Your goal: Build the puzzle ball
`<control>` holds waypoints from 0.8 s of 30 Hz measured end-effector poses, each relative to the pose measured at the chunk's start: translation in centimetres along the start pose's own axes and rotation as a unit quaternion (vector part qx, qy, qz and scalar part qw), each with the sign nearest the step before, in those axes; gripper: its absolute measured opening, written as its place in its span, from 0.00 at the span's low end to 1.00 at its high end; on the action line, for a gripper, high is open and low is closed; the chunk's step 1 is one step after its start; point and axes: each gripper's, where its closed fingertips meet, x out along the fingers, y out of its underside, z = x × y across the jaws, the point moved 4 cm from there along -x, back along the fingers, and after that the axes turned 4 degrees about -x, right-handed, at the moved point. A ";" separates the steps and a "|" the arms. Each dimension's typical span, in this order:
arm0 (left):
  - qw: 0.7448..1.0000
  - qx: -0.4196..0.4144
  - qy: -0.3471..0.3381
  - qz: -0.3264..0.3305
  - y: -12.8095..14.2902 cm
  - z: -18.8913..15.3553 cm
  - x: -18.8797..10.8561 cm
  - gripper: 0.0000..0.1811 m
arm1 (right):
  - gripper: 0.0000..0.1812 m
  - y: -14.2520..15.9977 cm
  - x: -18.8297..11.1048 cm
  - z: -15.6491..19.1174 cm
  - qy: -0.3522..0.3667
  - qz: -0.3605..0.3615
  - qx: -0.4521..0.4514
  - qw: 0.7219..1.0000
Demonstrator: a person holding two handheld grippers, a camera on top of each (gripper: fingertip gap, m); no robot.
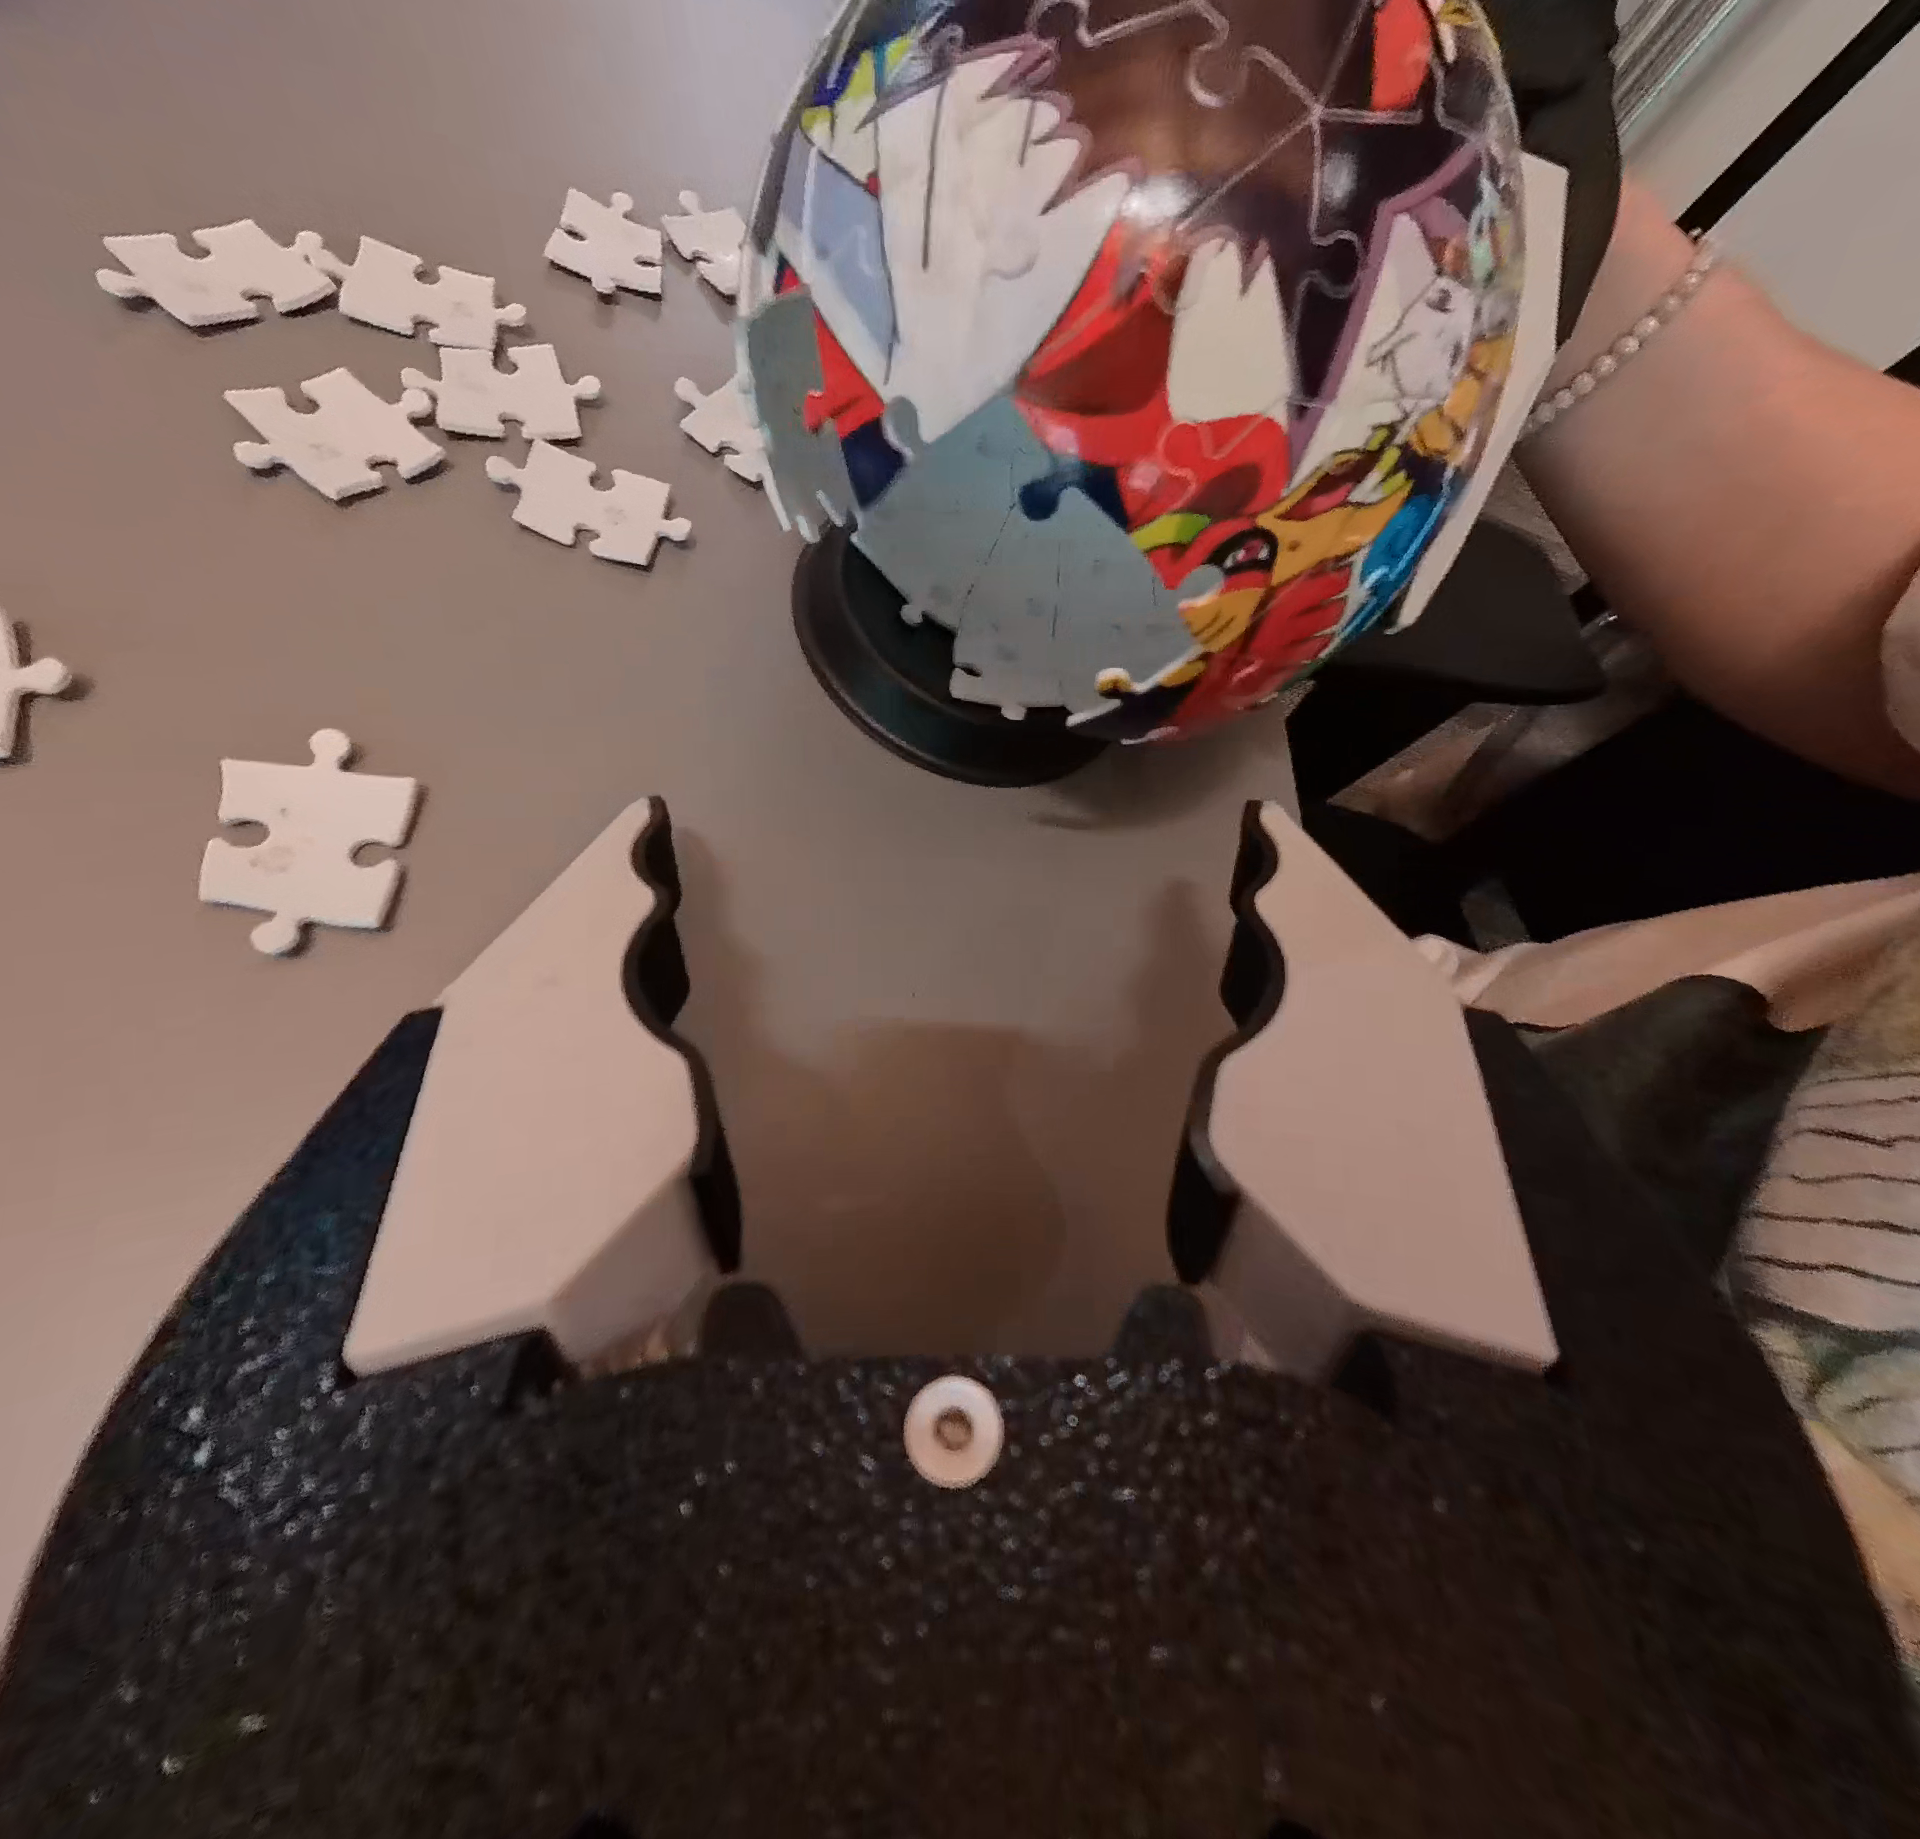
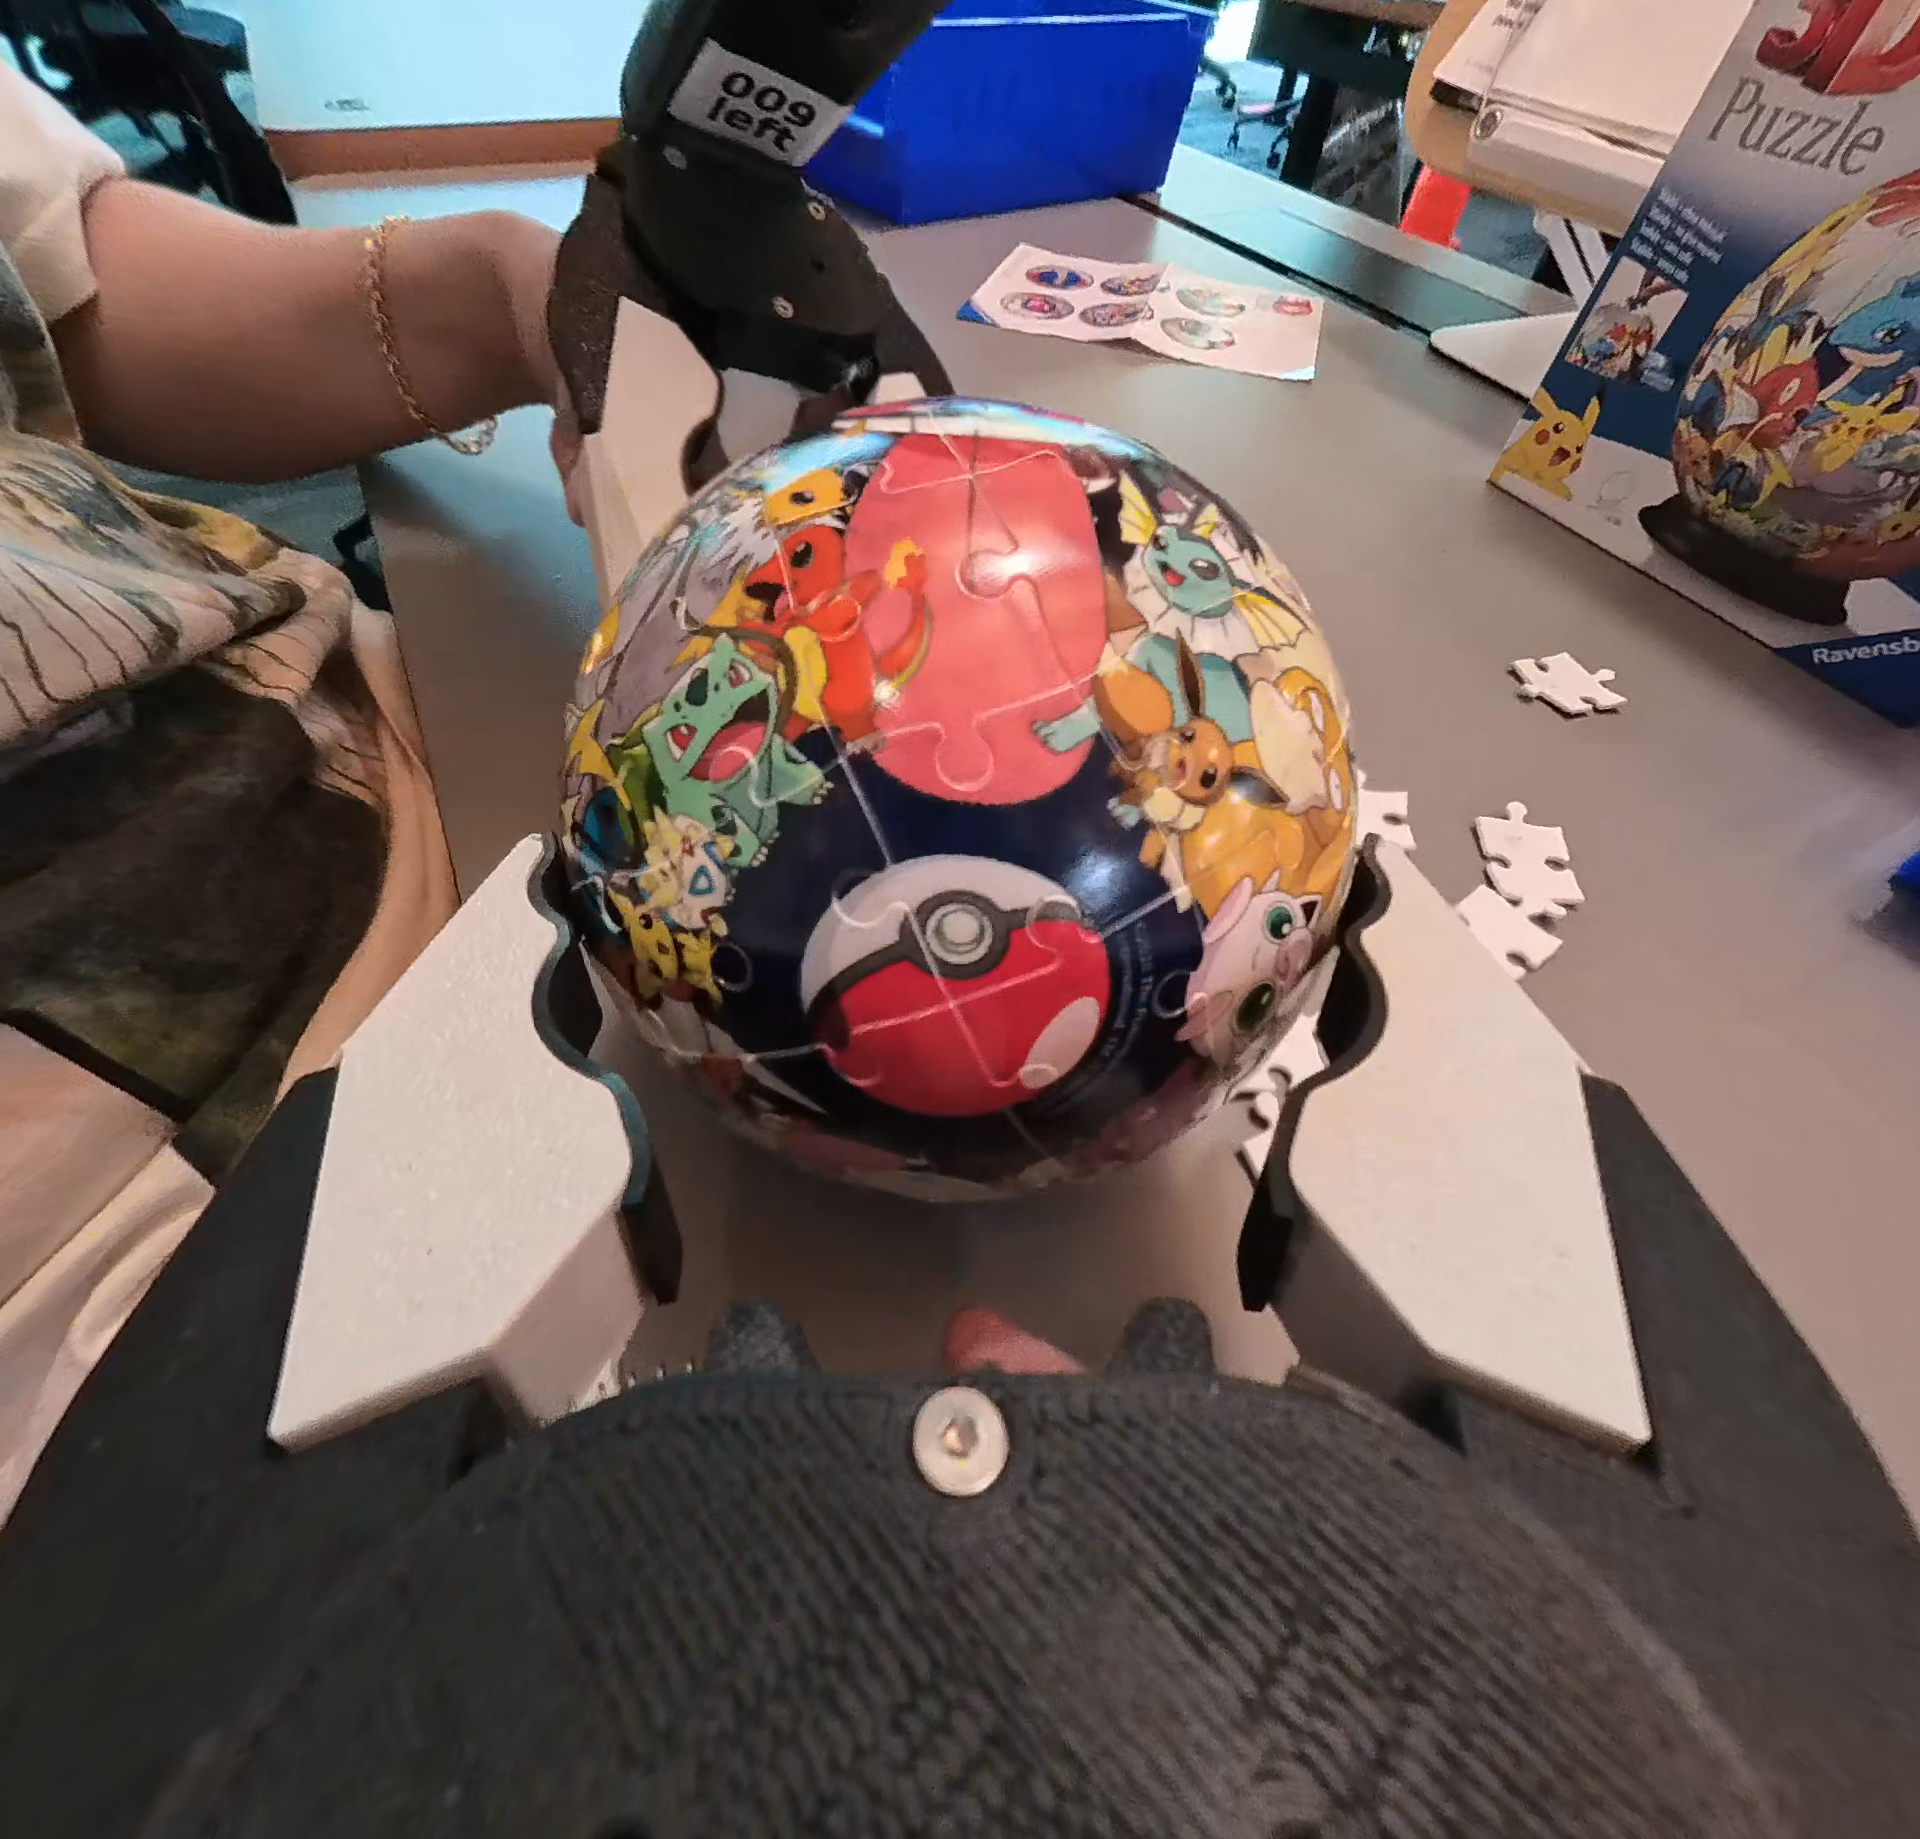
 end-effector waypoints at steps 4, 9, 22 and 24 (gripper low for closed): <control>0.999 -0.002 0.030 -0.010 -0.5 -0.3 0.0 0.58 | 0.78 0.0 0.0 0.0 -0.005 -0.015 0.004 1.000; 0.995 0.023 0.092 -0.030 -1.7 -1.6 0.2 0.58 | 0.78 0.0 -0.1 -0.1 -0.010 -0.016 0.004 1.000; 0.991 0.124 0.048 -0.021 -4.3 2.5 -3.7 0.56 | 0.78 0.1 -0.1 -0.3 -0.004 -0.014 0.007 1.000; 0.989 0.149 0.000 -0.024 -5.6 5.3 -4.5 0.50 | 0.78 0.0 0.0 -0.2 -0.003 -0.014 0.006 1.000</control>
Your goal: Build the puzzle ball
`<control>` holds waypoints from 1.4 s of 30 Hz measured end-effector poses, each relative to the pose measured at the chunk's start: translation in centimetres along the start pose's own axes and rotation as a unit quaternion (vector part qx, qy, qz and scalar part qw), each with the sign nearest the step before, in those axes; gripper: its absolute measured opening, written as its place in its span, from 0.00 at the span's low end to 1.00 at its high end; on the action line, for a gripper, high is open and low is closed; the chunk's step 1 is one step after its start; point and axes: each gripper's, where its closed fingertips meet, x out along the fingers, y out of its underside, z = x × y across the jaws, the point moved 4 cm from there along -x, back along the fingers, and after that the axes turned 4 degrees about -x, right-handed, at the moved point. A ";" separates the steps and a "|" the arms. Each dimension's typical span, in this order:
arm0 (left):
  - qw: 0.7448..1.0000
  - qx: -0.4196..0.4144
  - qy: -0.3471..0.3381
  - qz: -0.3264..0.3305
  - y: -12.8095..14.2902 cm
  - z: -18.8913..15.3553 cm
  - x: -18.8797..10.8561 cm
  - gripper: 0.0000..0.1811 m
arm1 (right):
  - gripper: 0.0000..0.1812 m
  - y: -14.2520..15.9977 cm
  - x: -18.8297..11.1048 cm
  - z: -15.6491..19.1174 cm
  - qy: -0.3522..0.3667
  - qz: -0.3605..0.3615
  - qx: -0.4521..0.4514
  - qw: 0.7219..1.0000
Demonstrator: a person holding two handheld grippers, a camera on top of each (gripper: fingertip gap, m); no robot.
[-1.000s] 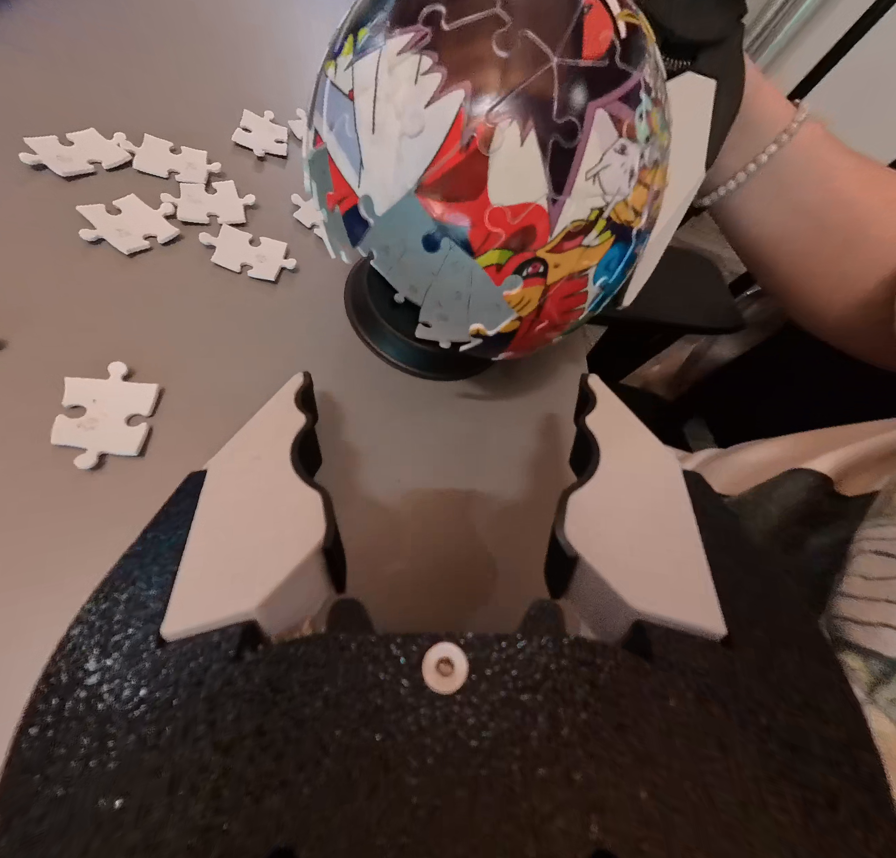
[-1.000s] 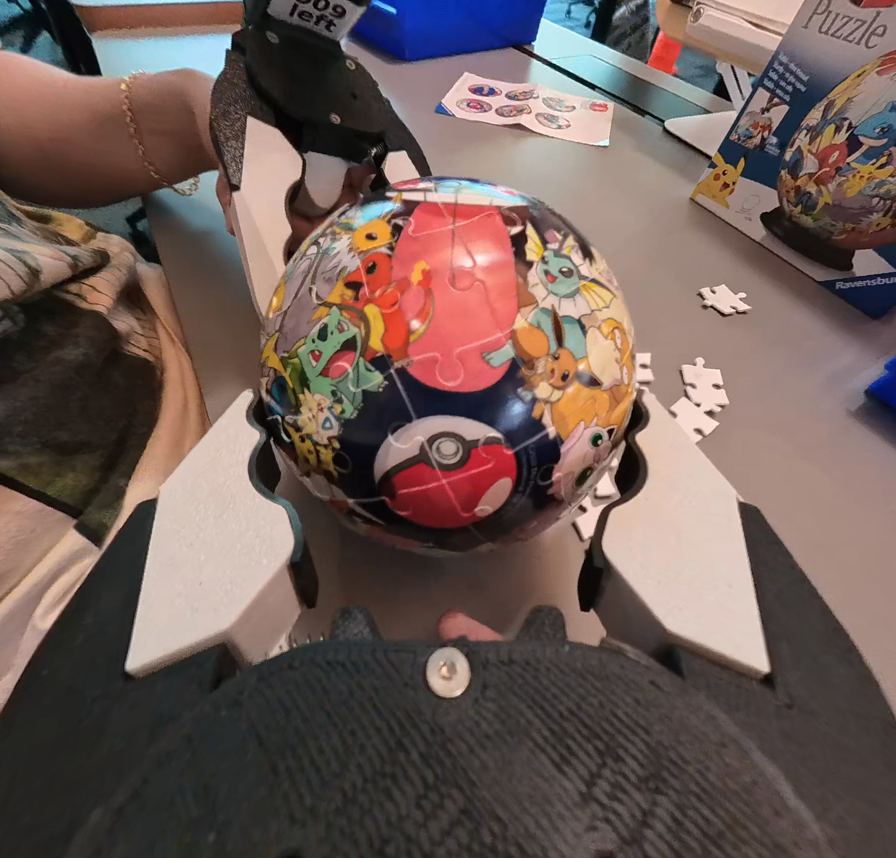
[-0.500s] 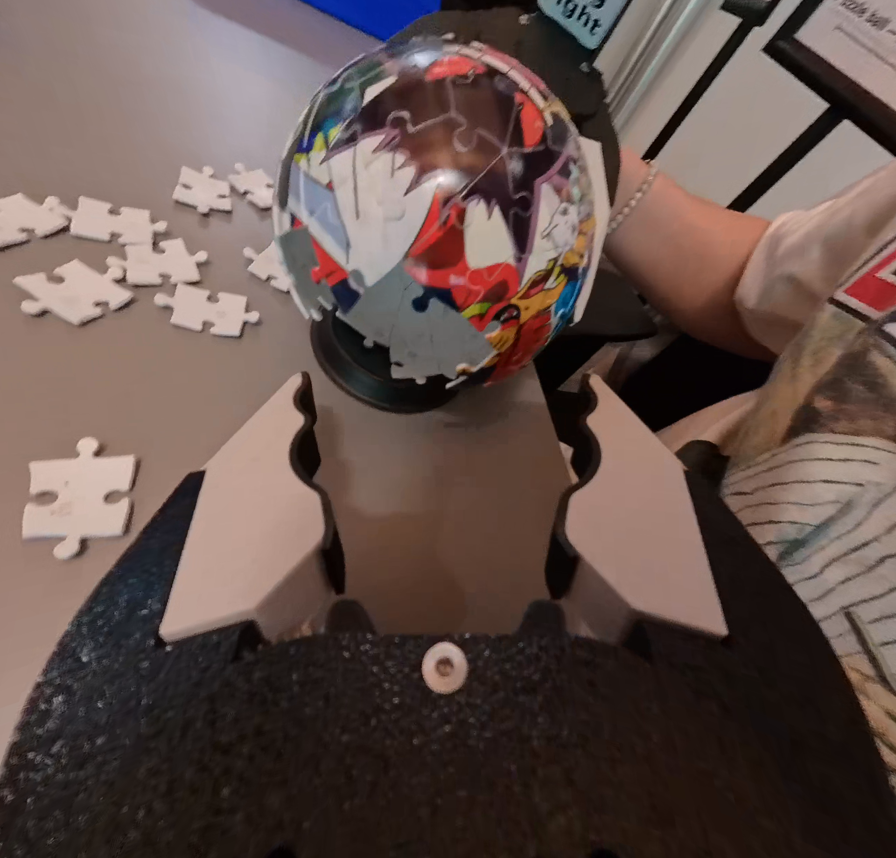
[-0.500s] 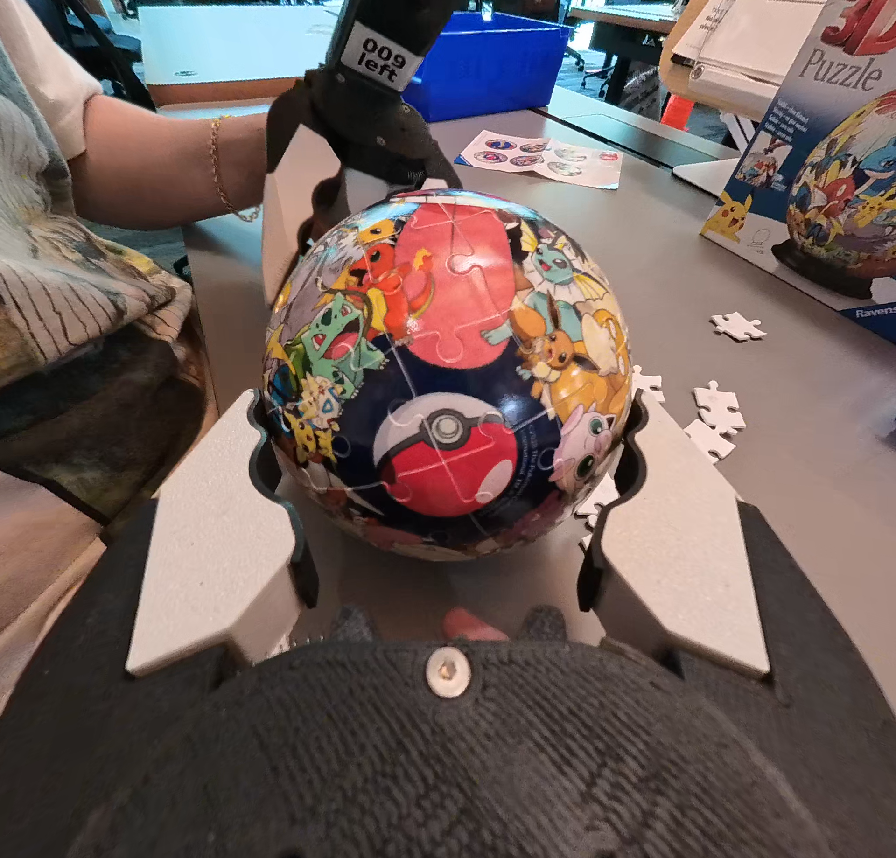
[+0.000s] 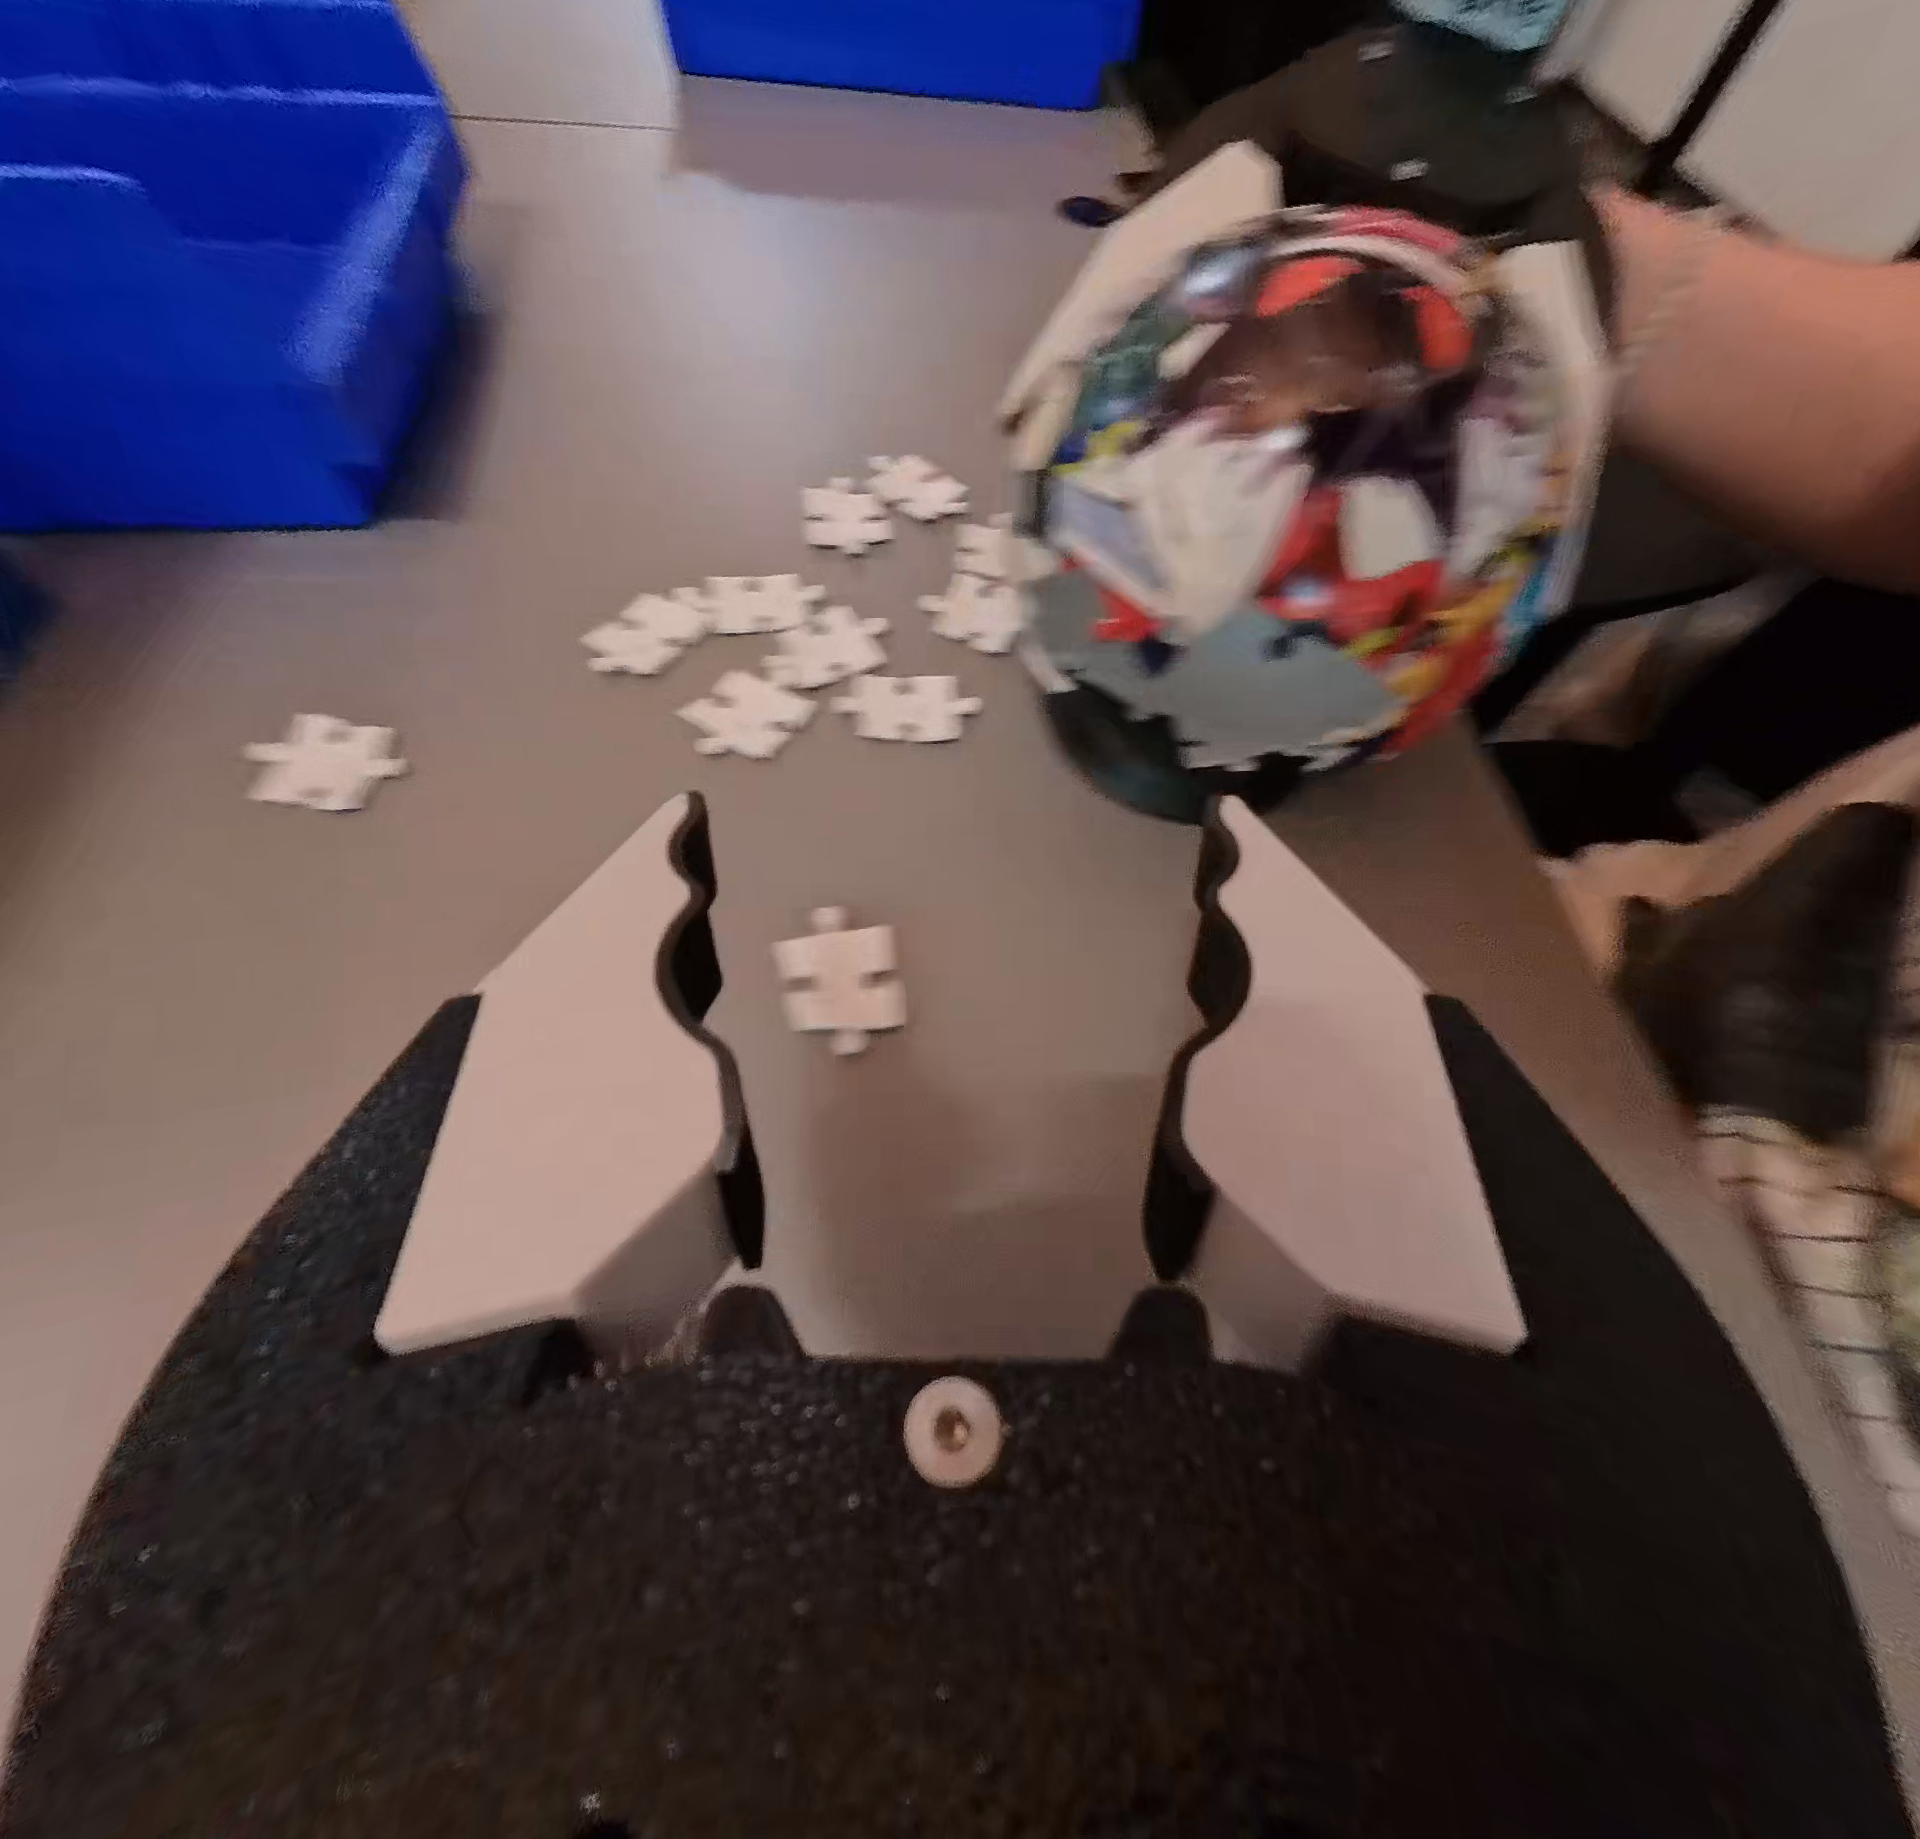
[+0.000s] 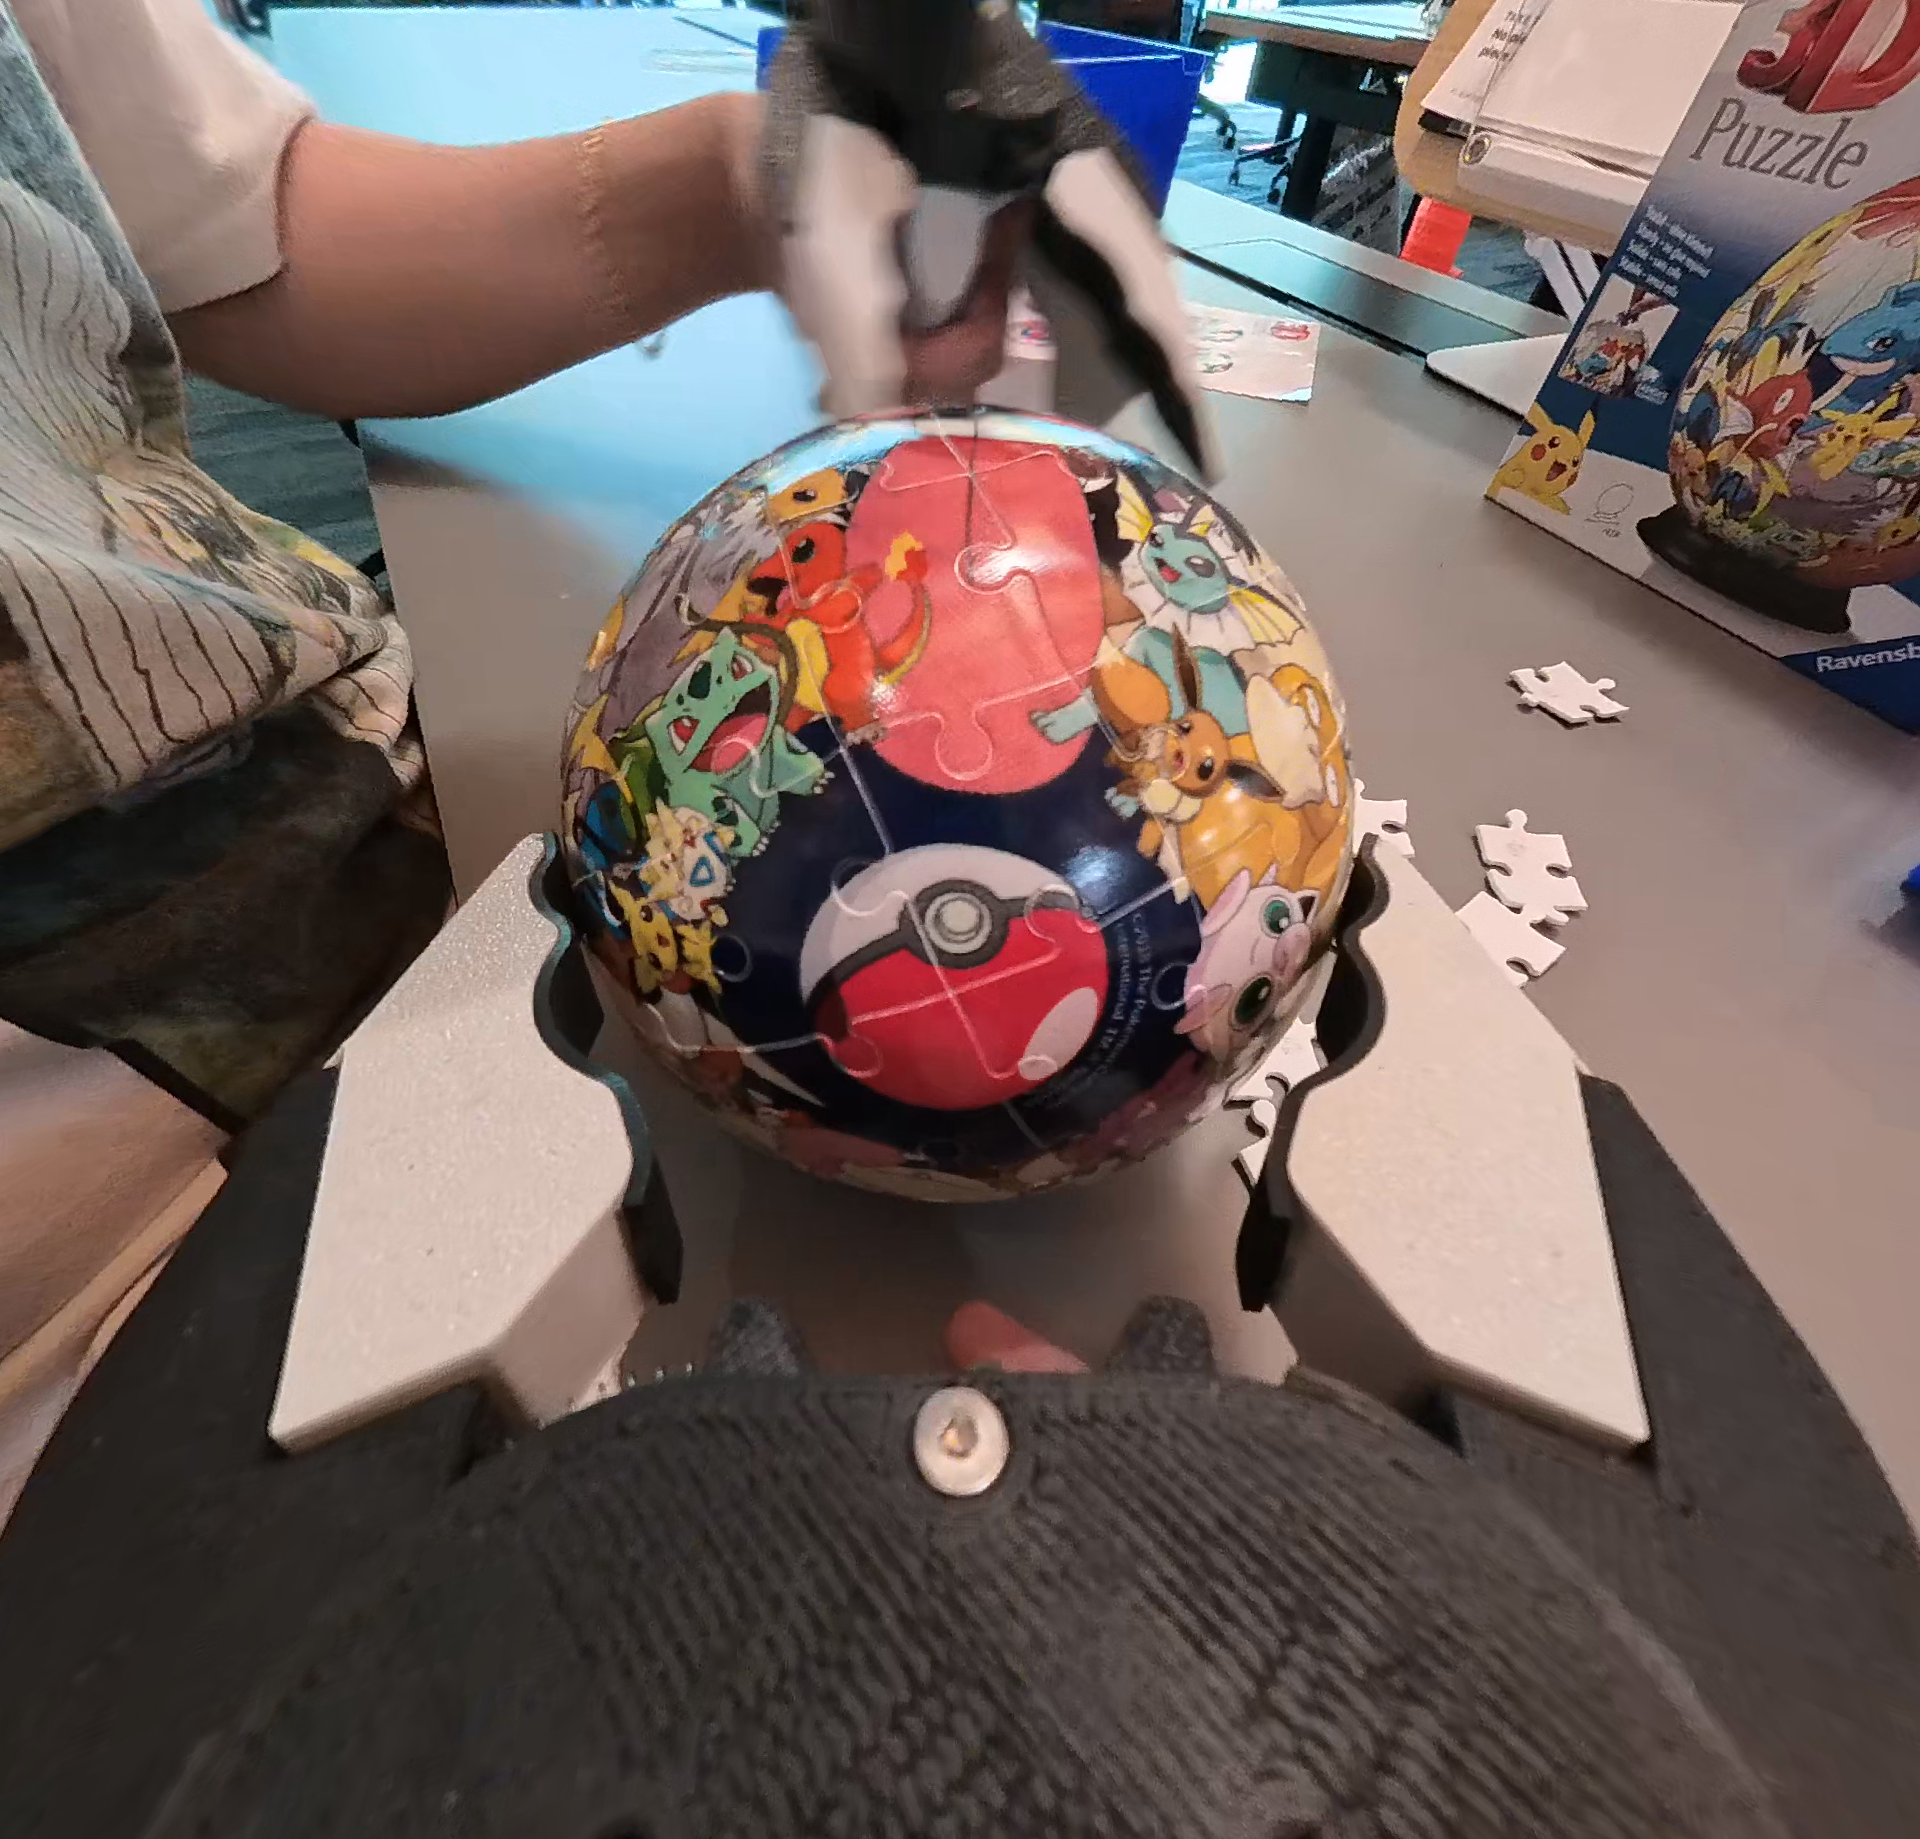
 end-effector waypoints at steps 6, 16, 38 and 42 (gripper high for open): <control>0.995 0.009 -0.092 0.033 -0.9 9.9 0.9 0.33 | 0.78 0.0 0.0 0.0 -0.003 0.000 0.000 1.000; 0.969 -0.058 -0.170 0.170 0.7 16.9 7.0 0.11 | 0.78 0.0 0.0 0.0 -0.004 0.000 -0.002 1.000; 0.971 -0.060 -0.165 0.161 -0.1 19.3 7.9 0.00 | 0.78 0.1 -0.2 -0.2 0.003 0.001 0.002 1.000; 0.971 -0.045 -0.165 0.166 0.3 19.7 7.1 0.00 | 0.78 0.1 -0.2 -0.2 0.002 0.001 0.003 1.000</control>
